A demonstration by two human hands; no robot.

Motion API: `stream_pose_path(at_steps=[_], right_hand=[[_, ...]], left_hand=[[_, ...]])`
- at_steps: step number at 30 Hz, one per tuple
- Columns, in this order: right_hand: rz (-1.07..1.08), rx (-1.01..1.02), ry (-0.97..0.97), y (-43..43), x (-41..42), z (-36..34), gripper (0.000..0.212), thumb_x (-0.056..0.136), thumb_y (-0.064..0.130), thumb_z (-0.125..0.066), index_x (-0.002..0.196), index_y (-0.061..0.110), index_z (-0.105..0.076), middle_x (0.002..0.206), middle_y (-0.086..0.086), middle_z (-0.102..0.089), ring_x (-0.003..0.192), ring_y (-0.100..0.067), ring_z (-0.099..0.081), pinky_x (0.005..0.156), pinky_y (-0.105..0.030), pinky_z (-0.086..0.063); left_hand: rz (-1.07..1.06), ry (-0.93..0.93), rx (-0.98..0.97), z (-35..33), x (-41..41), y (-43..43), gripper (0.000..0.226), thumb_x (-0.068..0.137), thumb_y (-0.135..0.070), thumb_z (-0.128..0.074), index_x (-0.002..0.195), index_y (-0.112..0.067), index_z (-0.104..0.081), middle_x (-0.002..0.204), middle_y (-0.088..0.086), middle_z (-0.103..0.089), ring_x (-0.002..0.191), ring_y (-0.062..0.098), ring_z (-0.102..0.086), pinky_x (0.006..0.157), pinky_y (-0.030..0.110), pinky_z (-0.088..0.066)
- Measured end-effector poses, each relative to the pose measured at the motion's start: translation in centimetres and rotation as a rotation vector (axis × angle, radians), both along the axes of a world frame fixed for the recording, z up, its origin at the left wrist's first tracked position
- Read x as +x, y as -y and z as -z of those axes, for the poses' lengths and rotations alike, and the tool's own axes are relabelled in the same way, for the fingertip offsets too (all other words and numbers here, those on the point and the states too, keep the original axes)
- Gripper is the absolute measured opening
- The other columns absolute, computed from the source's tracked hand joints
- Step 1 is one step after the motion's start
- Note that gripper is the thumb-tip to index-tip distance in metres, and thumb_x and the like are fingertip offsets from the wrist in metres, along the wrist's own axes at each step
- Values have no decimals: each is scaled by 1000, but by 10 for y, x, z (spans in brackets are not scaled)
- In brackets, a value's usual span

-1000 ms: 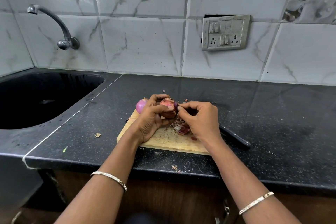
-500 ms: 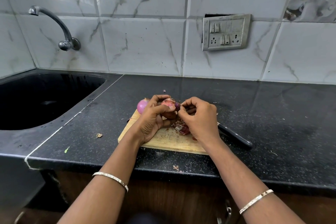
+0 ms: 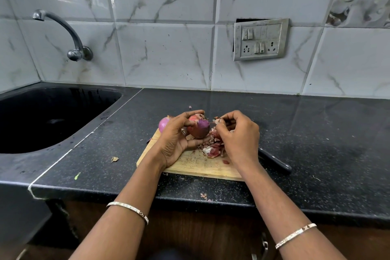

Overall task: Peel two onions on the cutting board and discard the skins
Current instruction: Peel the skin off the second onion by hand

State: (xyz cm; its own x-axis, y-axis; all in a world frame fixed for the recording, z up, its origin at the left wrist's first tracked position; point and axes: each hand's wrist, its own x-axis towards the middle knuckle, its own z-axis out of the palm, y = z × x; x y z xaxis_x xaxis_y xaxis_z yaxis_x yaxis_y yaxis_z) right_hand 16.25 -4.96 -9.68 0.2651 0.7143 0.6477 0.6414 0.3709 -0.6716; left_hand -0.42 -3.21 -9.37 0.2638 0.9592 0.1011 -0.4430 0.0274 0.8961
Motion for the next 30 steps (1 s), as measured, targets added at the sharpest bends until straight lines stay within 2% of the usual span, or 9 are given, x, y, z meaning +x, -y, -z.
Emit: stream_pose_path(at_steps=[6,9,11,14,19,21,23,25,30], right_hand=[[55,-36,-70,-1,3,-2,2,85,22,-71,84,22,-69,77,12,-68,74,-6,-65,76,-43,-58],[-3,-76,-21,-1,3,-2,16,81,12,-73,92,24,-69,88,13,-68,82,-5,-64,82,-40,-57],[-50,-47,-7,0,2,-2,20,82,7,-69,94,23,-70,90,14,-68,83,-2,-64,80,-36,-57],[-125,-35,-6,3,0,-4,7,88,20,-71,93,25,-73,83,17,-70,81,3,-65,74,-23,-54],[-292,17,104,6,-2,-6,18,86,23,-78,101,25,-69,98,15,-66,91,1,-62,81,-11,-47],[-307,38,153,4,-3,-5,16,88,23,-77,102,25,-69,100,12,-63,93,1,-59,82,-10,-43],[-306,65,188,2,-3,-3,13,91,21,-74,103,21,-68,101,9,-61,94,-2,-58,82,-16,-44],[-310,77,224,2,-3,-2,11,94,19,-70,104,18,-66,102,7,-59,93,-4,-56,82,-18,-44],[-344,73,239,2,-4,-2,10,96,16,-67,105,17,-65,102,8,-57,93,4,-53,81,-7,-37]], left_hand=[[-24,55,-56,1,0,-1,49,81,-19,-61,126,2,-67,139,32,-52,112,47,-66,85,58,-59],[-36,75,-70,0,1,-1,40,93,-13,-55,128,5,-63,139,33,-52,105,44,-70,87,59,-59],[-52,75,-81,0,1,0,35,98,-11,-50,127,4,-64,139,31,-52,104,42,-70,88,58,-58],[-59,52,-79,0,1,-1,31,99,-13,-54,124,-1,-67,137,28,-55,106,39,-70,86,53,-61],[-80,-31,-41,1,2,-3,34,102,-22,-53,129,-3,-65,127,25,-63,95,25,-72,82,41,-63],[-75,-49,-21,1,2,-3,38,102,-25,-56,133,-3,-61,125,26,-64,99,25,-71,89,45,-61],[-65,-45,-15,1,1,-2,45,97,-28,-62,135,-4,-58,126,23,-66,105,27,-69,92,49,-60],[-58,-38,-4,1,1,0,52,91,-31,-66,134,-5,-58,122,18,-68,105,27,-69,87,46,-62],[-41,-60,45,1,2,0,45,98,-27,-62,133,1,-58,116,16,-68,97,21,-70,80,39,-63]])
